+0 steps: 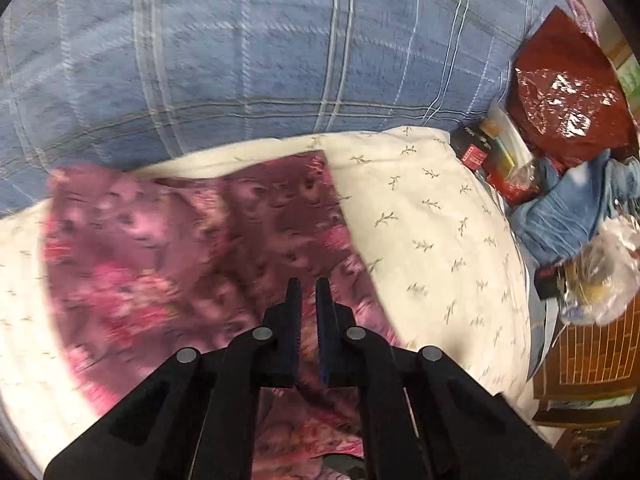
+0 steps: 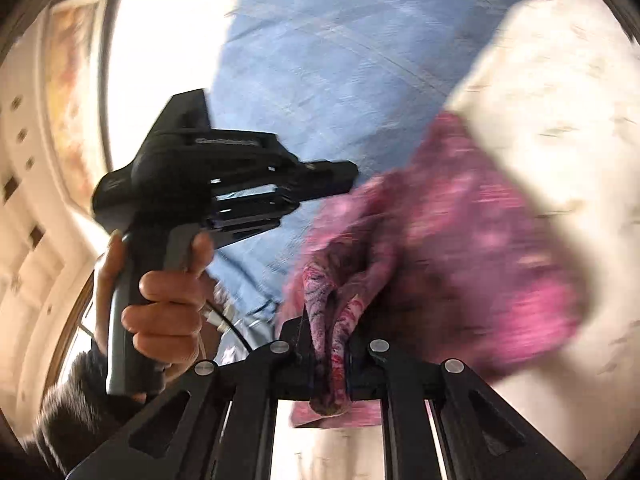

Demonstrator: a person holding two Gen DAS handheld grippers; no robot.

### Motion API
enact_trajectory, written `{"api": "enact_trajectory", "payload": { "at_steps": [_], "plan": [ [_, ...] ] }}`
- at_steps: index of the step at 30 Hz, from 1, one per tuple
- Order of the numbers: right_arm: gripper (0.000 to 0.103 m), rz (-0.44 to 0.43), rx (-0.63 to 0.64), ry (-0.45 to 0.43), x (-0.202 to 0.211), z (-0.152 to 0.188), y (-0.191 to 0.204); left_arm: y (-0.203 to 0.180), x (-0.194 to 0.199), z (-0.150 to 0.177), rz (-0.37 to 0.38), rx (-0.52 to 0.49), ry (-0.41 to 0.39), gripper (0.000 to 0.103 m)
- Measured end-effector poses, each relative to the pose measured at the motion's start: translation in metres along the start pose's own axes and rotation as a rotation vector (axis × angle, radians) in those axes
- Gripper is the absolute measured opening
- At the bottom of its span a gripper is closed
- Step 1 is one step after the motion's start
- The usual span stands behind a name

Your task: Fold small clothes

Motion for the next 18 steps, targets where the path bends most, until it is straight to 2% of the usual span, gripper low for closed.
{"api": "enact_trajectory", "payload": {
  "at_steps": [3,5,6,9,10,11,14,16,18],
  "plan": [
    [0.009,0.051,-0.047,0.037,0.000,0.003,-0.018,0.015,-0.004,-0.001,0.033,0.119,-0.004,0.005],
    [0.016,0.067,-0.067,0.070,-0.003,0.008,-0.023,0.029,0.006,0.001,0.029,0.168,-0.042,0.007],
    [0.016,0.070,-0.070,0.073,-0.003,0.009,-0.022,0.037,0.014,0.002,0.029,0.179,-0.066,0.010],
    [0.020,0.079,-0.054,0.070,-0.002,0.005,-0.016,0.078,0.050,0.008,-0.001,0.204,-0.153,0.040],
    [0.023,0.076,-0.040,0.049,0.001,0.003,-0.011,0.092,0.060,0.013,-0.010,0.221,-0.190,0.058],
    [0.029,0.085,-0.018,0.025,0.002,0.002,-0.005,0.110,0.072,0.021,-0.030,0.240,-0.219,0.063],
    [0.043,0.101,0.026,-0.057,0.011,-0.019,0.002,0.149,0.081,0.043,-0.060,0.282,-0.240,0.063],
    [0.043,0.088,0.033,-0.023,-0.004,-0.035,0.009,0.169,0.078,0.057,-0.050,0.319,-0.246,0.063],
    [0.050,0.095,0.073,0.057,-0.033,-0.049,0.014,0.181,0.074,0.067,-0.017,0.357,-0.256,0.063]
  ]
}}
Point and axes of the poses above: each gripper's, at about its wrist camera, not at the fingertips, and x roughly against the way its jaws point, y to its left, z to its underside, the point moved 2 cm from there along -x, roughly the way its jaws point, and after that the axes turned 12 degrees about -y, right-handed, at the moved point
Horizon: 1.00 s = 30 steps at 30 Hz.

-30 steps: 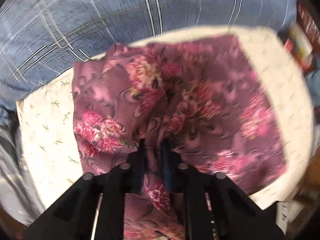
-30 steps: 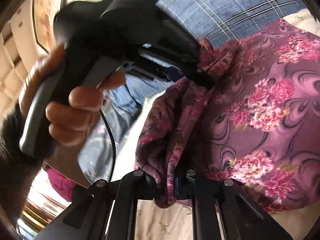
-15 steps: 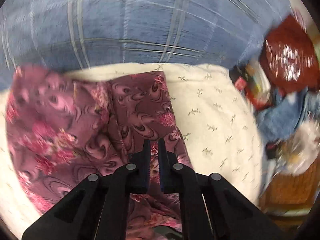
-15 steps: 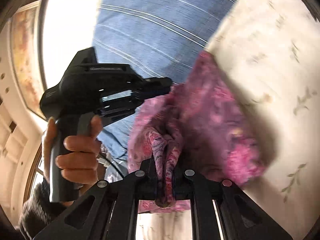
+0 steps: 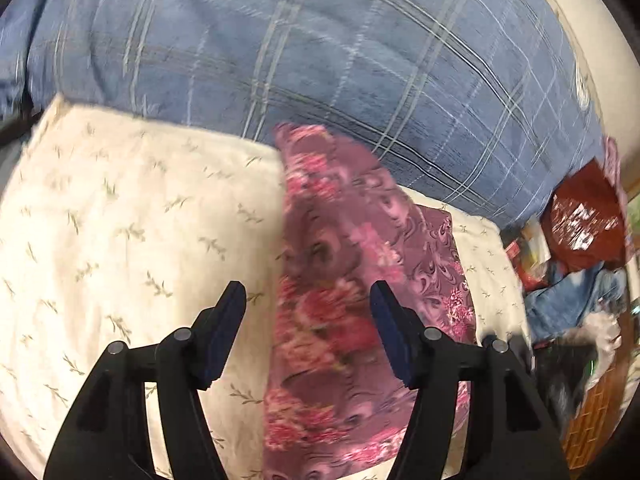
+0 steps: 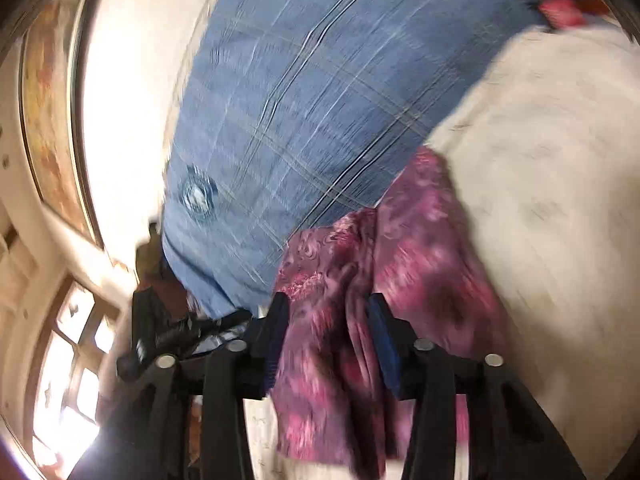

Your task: Fold small clothes

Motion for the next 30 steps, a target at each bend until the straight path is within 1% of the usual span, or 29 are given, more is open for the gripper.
{"api": "enact_trajectory", "payload": {
  "at_steps": [1,2,3,4,6,7,8,10,11,12,13,14,15,16,17,18,20,22,23,26,27,28,29,30],
  "plan": [
    [0.058,0.003,0.002,0.045,-0.016,-0.006,0.001,0.005,-0.002,0.002,0.009,0.014,0.001,0.063],
    [0.059,0.009,-0.005,0.112,-0.036,-0.010,0.000,0.010,-0.006,0.004,0.017,0.030,0.001,0.063],
    [0.059,0.049,-0.007,0.153,-0.053,-0.013,0.000,0.012,-0.011,0.007,0.026,0.045,0.001,0.063],
    [0.059,0.086,-0.002,0.162,-0.066,-0.016,-0.001,0.016,-0.017,0.007,0.039,0.056,0.003,0.063],
    [0.059,0.116,0.013,0.226,-0.096,-0.016,-0.004,0.020,-0.025,0.009,0.045,0.072,0.003,0.063],
    [0.057,0.143,0.039,0.266,-0.110,-0.015,-0.005,0.020,-0.031,0.009,0.051,0.069,0.005,0.063],
    [0.057,0.177,0.085,0.282,-0.122,-0.014,-0.001,0.021,-0.034,0.008,0.055,0.065,0.006,0.063],
    [0.062,0.180,0.123,0.287,-0.134,-0.012,0.007,0.021,-0.038,0.006,0.056,0.048,0.002,0.063],
    [0.058,0.138,0.139,0.323,-0.144,-0.008,0.014,0.021,-0.040,0.006,0.054,0.050,-0.001,0.064],
    [0.047,0.108,0.163,0.353,-0.149,-0.004,0.020,0.022,-0.040,0.006,0.055,0.059,-0.006,0.064],
    [0.013,0.102,0.225,0.364,-0.149,0.000,0.028,0.023,-0.041,0.005,0.060,0.073,-0.014,0.064],
    [0.013,0.115,0.304,0.376,-0.151,0.005,0.036,0.024,-0.042,0.005,0.064,0.083,-0.019,0.063],
    [0.013,0.133,0.360,0.369,-0.149,0.009,0.042,0.025,-0.042,0.004,0.067,0.091,-0.017,0.063],
    [0.013,0.137,0.381,0.347,-0.146,0.008,0.046,0.025,-0.043,0.004,0.077,0.102,-0.013,0.063],
    [0.012,0.123,0.390,0.316,-0.139,0.004,0.051,0.025,-0.042,0.003,0.087,0.107,-0.015,0.063],
    [0.012,0.105,0.392,0.268,-0.128,-0.003,0.053,0.023,-0.041,0.002,0.092,0.106,-0.018,0.063],
    [0.012,0.071,0.349,0.176,-0.106,-0.025,0.051,0.018,-0.038,0.000,0.103,0.092,-0.027,0.064],
    [0.012,0.086,0.343,0.146,-0.096,-0.040,0.044,0.012,-0.042,0.000,0.097,0.065,-0.016,0.069],
    [0.012,0.122,0.346,0.130,-0.095,-0.048,0.037,0.008,-0.046,0.001,0.082,0.052,-0.010,0.069],
    [0.012,0.259,0.350,0.145,-0.101,-0.058,-0.002,-0.009,-0.062,0.007,0.062,0.002,0.025,0.069],
    [0.012,0.292,0.336,0.160,-0.102,-0.057,-0.016,-0.015,-0.069,0.009,0.040,-0.027,0.037,0.069],
    [0.013,0.323,0.325,0.174,-0.102,-0.055,-0.027,-0.022,-0.075,0.012,0.000,-0.065,0.049,0.070],
    [0.015,0.335,0.307,0.195,-0.104,-0.052,-0.036,-0.027,-0.078,0.013,-0.019,-0.085,0.050,0.070],
    [0.016,0.328,0.279,0.204,-0.104,-0.053,-0.038,-0.033,-0.080,0.014,-0.032,-0.107,0.050,0.070]
  ]
}}
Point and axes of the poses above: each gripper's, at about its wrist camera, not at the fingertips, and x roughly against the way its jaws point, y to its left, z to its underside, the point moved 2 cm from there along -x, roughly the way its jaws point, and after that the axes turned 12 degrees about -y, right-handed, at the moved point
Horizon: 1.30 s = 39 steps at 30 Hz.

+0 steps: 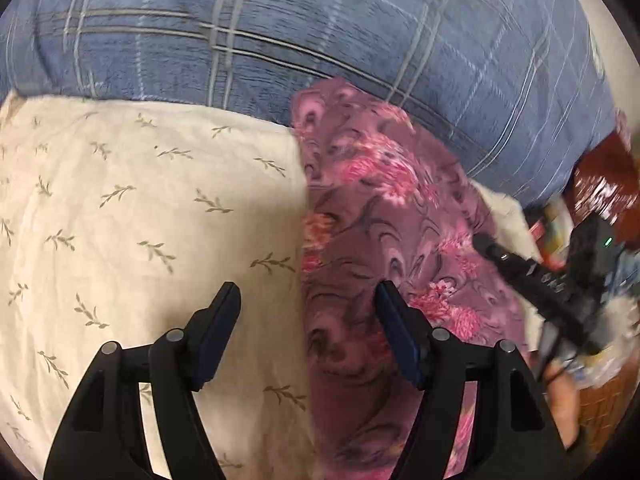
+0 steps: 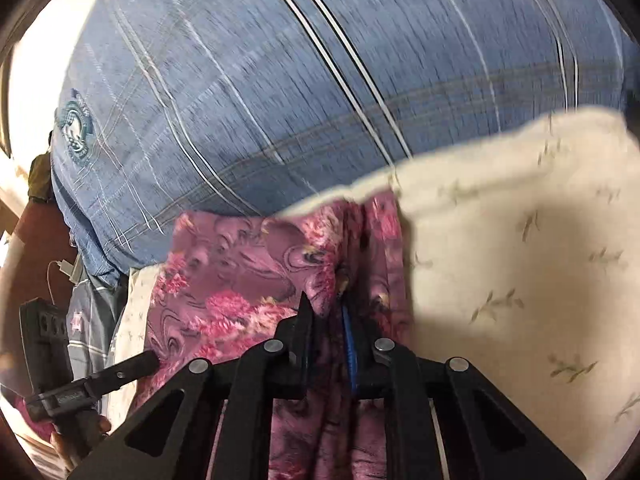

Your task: Fold small clothes

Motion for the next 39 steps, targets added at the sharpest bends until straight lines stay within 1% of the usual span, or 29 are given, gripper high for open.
{"api": "enact_trajectory", "payload": {
  "at_steps": [1,3,5,6,8,9,10,11,12,14,15,16,17,18,19,21,22,25,26,28,29,30,31,32,33,35,36,38,39],
  "plan": [
    [0.023,-0.018,-0.028,-0.002,0.003,-0.002,-0.001,-0.004,0.001,0.000,-0.010,-0.014,0.001,0.070],
    [0.029,-0.102,-0.114,-0.038,0.016,-0.010,-0.005,-0.007,0.005,-0.002,-0.005,-0.023,-0.005,0.069],
    [0.061,-0.153,-0.212,-0.066,0.025,-0.015,-0.015,-0.005,0.007,-0.005,0.018,0.003,-0.001,0.069],
    [0.065,-0.151,-0.244,-0.079,0.026,-0.016,-0.019,-0.002,0.008,-0.008,0.029,0.027,0.001,0.069],
    [0.065,-0.153,-0.251,-0.069,0.017,-0.016,-0.022,0.001,0.009,-0.012,0.033,0.055,-0.002,0.069],
    [0.065,-0.154,-0.240,-0.048,0.010,-0.015,-0.020,0.000,0.009,-0.015,0.017,0.051,-0.005,0.069],
    [0.050,-0.136,-0.219,-0.009,0.002,-0.014,-0.019,-0.004,0.007,-0.017,-0.002,0.036,-0.005,0.069],
    [0.010,-0.128,-0.161,0.033,-0.007,-0.012,-0.012,-0.008,0.003,-0.021,-0.023,0.018,-0.004,0.069],
    [0.011,-0.145,-0.106,0.036,-0.008,-0.017,0.000,-0.014,-0.001,-0.024,-0.042,0.006,-0.006,0.069],
    [0.010,-0.130,0.012,-0.043,0.002,-0.024,0.015,-0.020,-0.014,-0.032,-0.075,-0.013,-0.002,0.072],
    [0.011,-0.103,0.006,-0.050,0.001,-0.026,0.011,-0.021,-0.025,-0.034,-0.086,-0.009,0.020,0.077],
    [0.012,-0.053,-0.020,-0.012,-0.007,-0.026,0.002,-0.020,-0.035,-0.034,-0.093,0.003,0.057,0.082],
    [0.013,-0.009,-0.050,0.048,-0.018,-0.023,-0.008,-0.020,-0.039,-0.034,-0.089,0.017,0.074,0.082],
    [0.013,-0.026,-0.086,0.068,-0.019,-0.020,-0.016,-0.021,-0.036,-0.035,-0.092,0.017,0.070,0.082],
    [0.023,-0.053,-0.106,0.052,-0.011,-0.022,-0.018,-0.023,-0.028,-0.036,-0.099,-0.004,0.071,0.081],
    [0.024,-0.102,-0.117,0.001,0.018,-0.025,-0.018,-0.027,-0.008,-0.032,-0.100,-0.055,0.068,0.081],
    [0.030,-0.151,-0.116,-0.002,0.033,-0.024,-0.016,-0.029,0.002,-0.028,-0.094,-0.074,0.071,0.081],
    [0.061,-0.208,-0.076,0.057,0.065,-0.003,-0.012,-0.024,0.035,-0.004,-0.035,-0.053,0.090,0.081],
    [0.062,-0.219,-0.059,0.084,0.071,0.010,-0.009,-0.023,0.043,0.006,-0.016,-0.027,0.111,0.081],
    [0.060,-0.212,-0.020,0.148,0.075,0.041,-0.003,-0.021,0.050,0.025,0.003,0.024,0.134,0.081],
    [0.051,-0.179,0.027,0.166,0.076,0.055,0.000,-0.019,0.050,0.038,-0.004,0.040,0.155,0.081],
    [0.044,-0.147,0.095,0.141,0.077,0.063,0.013,-0.018,0.051,0.052,-0.007,0.040,0.182,0.081],
    [0.016,-0.117,0.191,0.117,0.087,0.066,0.024,-0.024,0.053,0.062,-0.013,0.025,0.202,0.080],
    [0.013,-0.131,0.218,0.099,0.103,0.064,0.026,-0.028,0.057,0.068,-0.023,-0.001,0.196,0.080],
    [0.013,-0.161,0.209,0.052,0.122,0.059,0.026,-0.036,0.061,0.075,-0.047,-0.046,0.174,0.080],
    [0.013,-0.152,0.234,0.004,0.141,0.055,0.030,-0.043,0.061,0.094,-0.086,-0.109,0.145,0.080],
    [0.013,-0.129,0.252,0.030,0.134,0.058,0.032,-0.046,0.060,0.097,-0.110,-0.124,0.130,0.080],
    [0.014,0.005,0.338,0.111,0.114,0.076,0.020,-0.054,0.062,0.100,-0.134,-0.158,0.111,0.080],
    [0.015,0.004,0.320,0.121,0.109,0.076,0.018,-0.056,0.062,0.101,-0.138,-0.172,0.115,0.080]
  ]
}}
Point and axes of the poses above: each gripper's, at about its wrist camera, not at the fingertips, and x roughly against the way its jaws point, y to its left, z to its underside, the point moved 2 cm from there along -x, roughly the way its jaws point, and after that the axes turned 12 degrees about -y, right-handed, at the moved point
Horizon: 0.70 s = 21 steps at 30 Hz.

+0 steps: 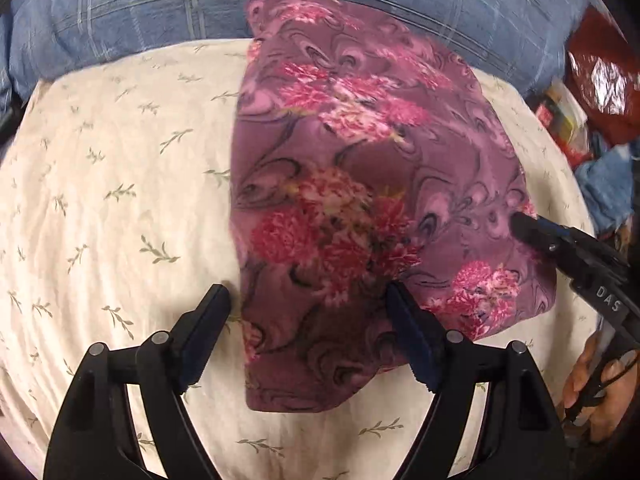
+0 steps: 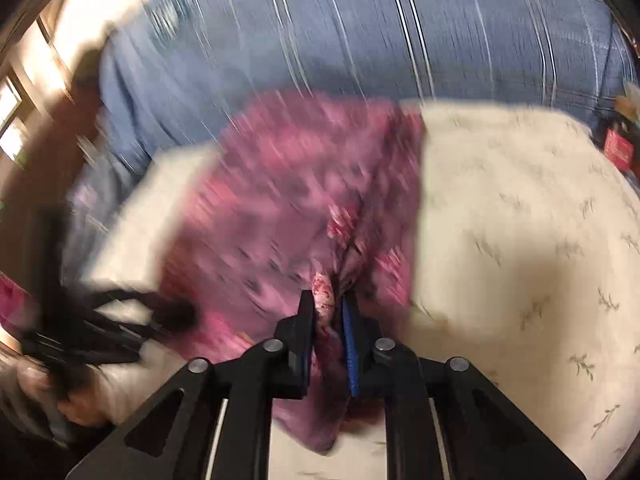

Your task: Fold small clothes

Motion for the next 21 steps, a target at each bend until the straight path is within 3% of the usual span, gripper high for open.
{"api": "enact_trajectory", "payload": {
  "at_steps": [2,6,10,13,16,17,21],
  "plan": [
    [0.024,-0.041,-0.116,-0.053,0.016,-0.004,-0.008,0.001,0.001,0.000,0.009,0.011,0.002,0.080],
    [0.024,-0.068,-0.145,-0.173,0.056,-0.015,-0.013,0.007,-0.004,-0.005,0.015,0.014,0.006,0.080],
    [0.035,-0.122,-0.195,-0.205,0.048,-0.040,0.000,0.011,-0.007,-0.003,0.012,0.019,0.002,0.081],
    [0.035,-0.103,-0.189,-0.173,0.019,-0.038,0.006,0.013,-0.007,-0.001,0.019,0.022,0.006,0.081],
    [0.035,-0.014,-0.168,-0.025,-0.031,-0.013,0.002,0.013,-0.008,-0.001,0.023,0.020,0.014,0.081],
    [0.034,-0.025,-0.167,-0.084,-0.028,-0.011,0.002,0.012,-0.008,-0.002,0.029,0.016,0.017,0.081],
    [0.035,-0.030,-0.210,-0.078,-0.017,-0.025,0.001,0.016,0.006,-0.020,0.146,0.012,0.017,0.081]
  ]
}}
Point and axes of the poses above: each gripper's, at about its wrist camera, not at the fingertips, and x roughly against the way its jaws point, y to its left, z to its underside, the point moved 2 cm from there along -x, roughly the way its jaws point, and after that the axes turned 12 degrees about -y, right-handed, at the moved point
